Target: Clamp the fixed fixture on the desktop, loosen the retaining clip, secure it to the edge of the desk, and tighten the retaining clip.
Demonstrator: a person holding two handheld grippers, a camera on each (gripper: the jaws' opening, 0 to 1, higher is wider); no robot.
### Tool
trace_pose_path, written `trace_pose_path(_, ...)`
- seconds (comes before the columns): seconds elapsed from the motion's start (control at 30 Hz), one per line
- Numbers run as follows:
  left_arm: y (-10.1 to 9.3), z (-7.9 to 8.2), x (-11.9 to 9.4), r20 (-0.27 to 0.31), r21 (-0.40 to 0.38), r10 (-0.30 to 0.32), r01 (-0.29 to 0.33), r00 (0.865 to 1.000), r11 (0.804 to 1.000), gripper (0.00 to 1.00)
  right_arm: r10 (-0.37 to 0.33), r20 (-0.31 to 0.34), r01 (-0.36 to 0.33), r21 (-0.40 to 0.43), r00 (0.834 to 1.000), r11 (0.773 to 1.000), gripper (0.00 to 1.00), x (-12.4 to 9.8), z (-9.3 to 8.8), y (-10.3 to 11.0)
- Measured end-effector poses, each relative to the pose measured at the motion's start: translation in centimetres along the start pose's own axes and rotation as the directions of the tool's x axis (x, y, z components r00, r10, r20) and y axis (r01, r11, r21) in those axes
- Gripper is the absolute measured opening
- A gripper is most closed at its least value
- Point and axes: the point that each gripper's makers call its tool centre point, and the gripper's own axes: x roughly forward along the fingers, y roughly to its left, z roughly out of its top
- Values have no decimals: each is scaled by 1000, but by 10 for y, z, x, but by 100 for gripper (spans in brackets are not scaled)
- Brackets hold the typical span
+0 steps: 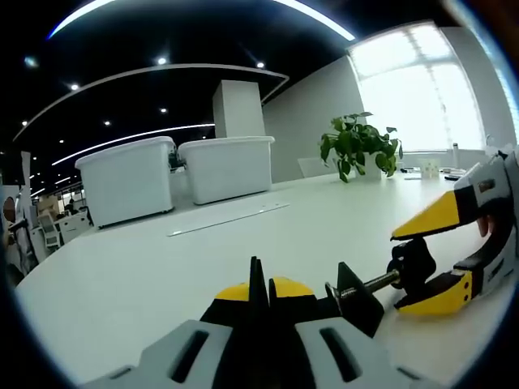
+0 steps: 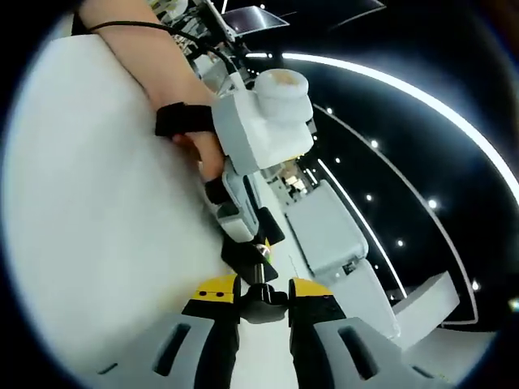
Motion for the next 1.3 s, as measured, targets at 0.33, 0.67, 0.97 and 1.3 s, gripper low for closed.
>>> trace_pose_path(0.33,0,0,0,1,1,-1,1,1000,1000,7,-84,72,55,343,994,938,25,-7,8,-31)
trace_pose_path(0.67,0,1,0,5,6,-2,2,1000,1000,7,23,84,-87,969,996,231,19,-3,-33,-21)
trace_pose_path(0.97,-2,0,0,4,7,-7,6,1000,1000,7,31,93,-97,983,995,154,19,-5,-33,-20)
trace_pose_path(1.3,-3,0,0,4,7,-9,9,1000,1000,7,40,139,-143,985,989,92,27,-4,-28,-19)
